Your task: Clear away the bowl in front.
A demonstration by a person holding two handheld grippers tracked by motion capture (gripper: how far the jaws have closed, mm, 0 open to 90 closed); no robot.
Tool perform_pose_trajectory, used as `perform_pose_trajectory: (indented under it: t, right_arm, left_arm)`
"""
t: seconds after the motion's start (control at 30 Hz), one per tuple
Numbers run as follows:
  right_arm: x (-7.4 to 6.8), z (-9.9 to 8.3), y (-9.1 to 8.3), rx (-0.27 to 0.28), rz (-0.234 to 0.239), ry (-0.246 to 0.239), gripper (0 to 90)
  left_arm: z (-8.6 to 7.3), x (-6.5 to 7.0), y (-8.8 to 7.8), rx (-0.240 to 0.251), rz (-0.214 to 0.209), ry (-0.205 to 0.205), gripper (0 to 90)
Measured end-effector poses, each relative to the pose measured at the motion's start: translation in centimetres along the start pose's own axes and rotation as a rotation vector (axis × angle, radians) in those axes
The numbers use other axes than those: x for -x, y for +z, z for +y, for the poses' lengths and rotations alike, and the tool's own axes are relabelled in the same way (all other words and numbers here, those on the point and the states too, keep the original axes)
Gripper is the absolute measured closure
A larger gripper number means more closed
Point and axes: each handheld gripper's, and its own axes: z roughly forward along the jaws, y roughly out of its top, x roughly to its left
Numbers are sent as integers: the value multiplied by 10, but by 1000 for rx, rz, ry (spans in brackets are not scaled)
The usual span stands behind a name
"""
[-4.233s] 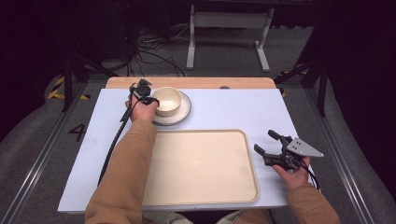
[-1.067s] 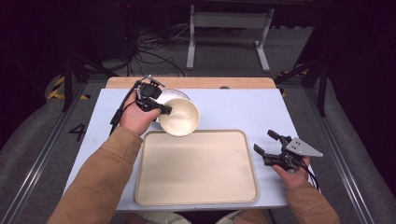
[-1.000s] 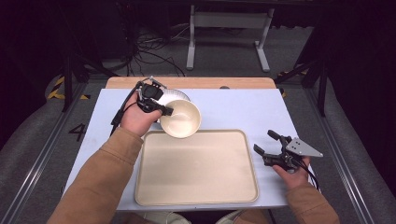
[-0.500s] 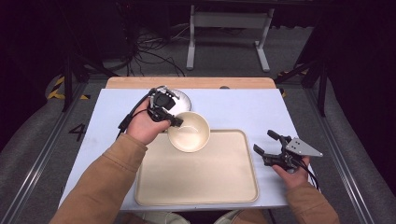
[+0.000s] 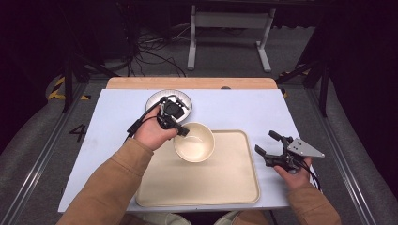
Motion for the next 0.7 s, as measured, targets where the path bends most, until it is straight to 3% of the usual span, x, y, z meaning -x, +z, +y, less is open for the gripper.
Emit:
perform_pose_trajectory:
  t: [0.7]
  right_arm:
    - [1, 0, 0, 2, 6, 3, 155]
  left_arm:
    - [-4, 7, 38, -73, -8, 27, 829]
